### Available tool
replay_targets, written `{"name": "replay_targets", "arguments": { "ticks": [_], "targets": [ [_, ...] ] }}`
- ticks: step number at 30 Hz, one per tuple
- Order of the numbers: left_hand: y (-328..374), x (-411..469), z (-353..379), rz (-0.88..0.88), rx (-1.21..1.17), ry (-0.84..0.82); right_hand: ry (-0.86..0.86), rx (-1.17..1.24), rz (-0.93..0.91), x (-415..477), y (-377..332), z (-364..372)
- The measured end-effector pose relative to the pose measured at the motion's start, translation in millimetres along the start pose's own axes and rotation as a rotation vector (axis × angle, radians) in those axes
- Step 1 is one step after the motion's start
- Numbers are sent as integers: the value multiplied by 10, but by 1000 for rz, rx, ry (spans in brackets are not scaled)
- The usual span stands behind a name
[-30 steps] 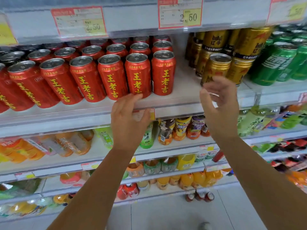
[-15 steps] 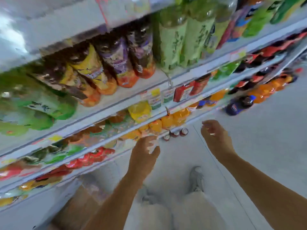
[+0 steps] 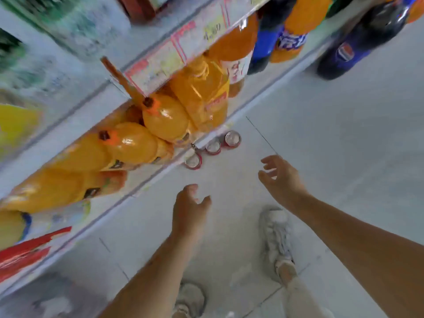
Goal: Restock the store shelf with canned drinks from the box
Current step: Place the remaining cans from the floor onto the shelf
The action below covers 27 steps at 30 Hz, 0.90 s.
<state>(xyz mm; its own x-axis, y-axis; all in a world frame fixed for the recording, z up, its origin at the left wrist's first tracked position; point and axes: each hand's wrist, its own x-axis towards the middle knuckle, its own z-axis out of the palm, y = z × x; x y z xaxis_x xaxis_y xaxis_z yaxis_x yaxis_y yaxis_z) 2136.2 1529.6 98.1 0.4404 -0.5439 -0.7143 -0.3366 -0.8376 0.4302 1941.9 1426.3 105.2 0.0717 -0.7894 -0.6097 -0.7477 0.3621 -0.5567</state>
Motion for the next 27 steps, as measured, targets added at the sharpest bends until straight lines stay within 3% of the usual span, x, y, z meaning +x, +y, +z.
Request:
{"name": "replay_targets", "arguments": {
  "ticks": [5, 9, 14, 21, 27],
  "targets": [
    [-398, 1062, 547, -124, -34, 51, -40, -31, 35, 812, 418, 570],
    [-624, 1637, 827, -256, -227, 82, -74, -92, 21, 1396, 661, 866],
    [-789, 1978, 1048, -132, -414, 173, -140, -107, -67, 1860, 796, 1092],
    [-811, 2212, 1123, -25, -417, 338, -106, -131, -245, 2233, 572, 1304],
    [-731, 2096, 1071, -100, -376, 381, -32, -185, -153, 2044, 543, 1286]
  ]
}}
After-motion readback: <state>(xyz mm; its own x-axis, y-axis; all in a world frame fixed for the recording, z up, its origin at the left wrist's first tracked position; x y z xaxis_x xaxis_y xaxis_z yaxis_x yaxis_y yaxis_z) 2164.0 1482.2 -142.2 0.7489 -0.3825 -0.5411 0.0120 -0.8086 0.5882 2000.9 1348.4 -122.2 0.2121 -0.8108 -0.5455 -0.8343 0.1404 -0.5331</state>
